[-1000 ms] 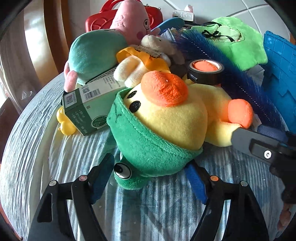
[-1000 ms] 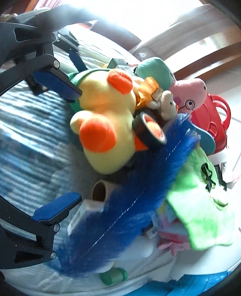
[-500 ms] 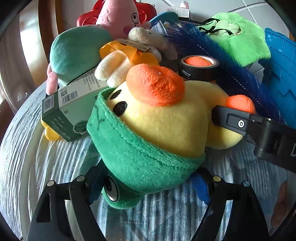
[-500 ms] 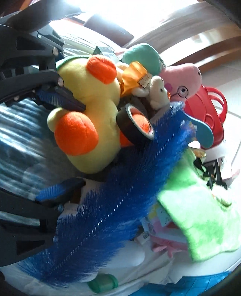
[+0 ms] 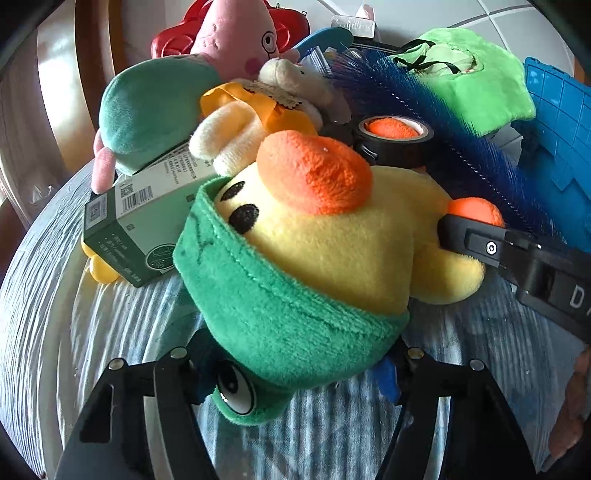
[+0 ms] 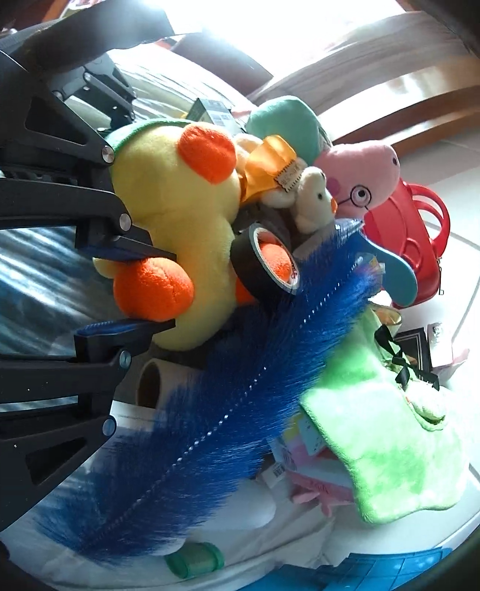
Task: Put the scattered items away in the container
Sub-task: 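Lift the yellow duck plush with both tools and carry it over the crate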
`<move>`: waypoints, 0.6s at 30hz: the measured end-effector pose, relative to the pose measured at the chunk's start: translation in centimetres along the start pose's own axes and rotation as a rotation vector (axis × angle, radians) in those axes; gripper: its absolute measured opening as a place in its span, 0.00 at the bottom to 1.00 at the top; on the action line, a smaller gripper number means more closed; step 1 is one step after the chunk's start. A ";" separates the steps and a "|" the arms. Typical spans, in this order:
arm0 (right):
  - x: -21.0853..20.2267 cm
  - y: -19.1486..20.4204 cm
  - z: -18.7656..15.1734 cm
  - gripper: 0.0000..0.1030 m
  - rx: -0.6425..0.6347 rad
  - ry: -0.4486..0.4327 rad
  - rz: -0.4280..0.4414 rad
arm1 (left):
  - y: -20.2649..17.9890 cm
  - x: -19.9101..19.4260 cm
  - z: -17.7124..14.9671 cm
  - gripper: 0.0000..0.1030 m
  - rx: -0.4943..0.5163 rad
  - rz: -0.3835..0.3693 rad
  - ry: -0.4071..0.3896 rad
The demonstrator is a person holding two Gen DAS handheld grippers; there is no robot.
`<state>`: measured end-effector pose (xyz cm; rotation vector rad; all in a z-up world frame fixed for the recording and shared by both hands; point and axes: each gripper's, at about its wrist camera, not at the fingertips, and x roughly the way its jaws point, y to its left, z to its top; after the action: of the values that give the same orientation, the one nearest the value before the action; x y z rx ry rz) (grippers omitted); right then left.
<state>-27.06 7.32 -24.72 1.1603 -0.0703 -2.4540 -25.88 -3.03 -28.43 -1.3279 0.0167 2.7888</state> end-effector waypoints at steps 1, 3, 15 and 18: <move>-0.3 0.4 -0.4 0.24 -0.002 0.015 0.007 | 0.1 -0.5 -0.3 0.63 0.010 0.009 0.007; -1.3 1.4 -1.4 0.24 -0.002 0.050 0.030 | 0.4 -2.0 -0.9 0.63 0.038 0.028 0.018; -9.4 4.6 -0.9 0.24 0.095 0.014 0.090 | 1.4 -10.2 0.4 0.63 0.112 0.000 -0.008; -11.6 4.1 -0.5 0.24 0.093 -0.031 0.050 | 1.4 -11.7 1.5 0.63 0.135 -0.026 -0.042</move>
<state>-18.72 8.24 -15.70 1.1446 -0.2222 -2.4480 -19.78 -4.93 -18.37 -1.2291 0.1816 2.7380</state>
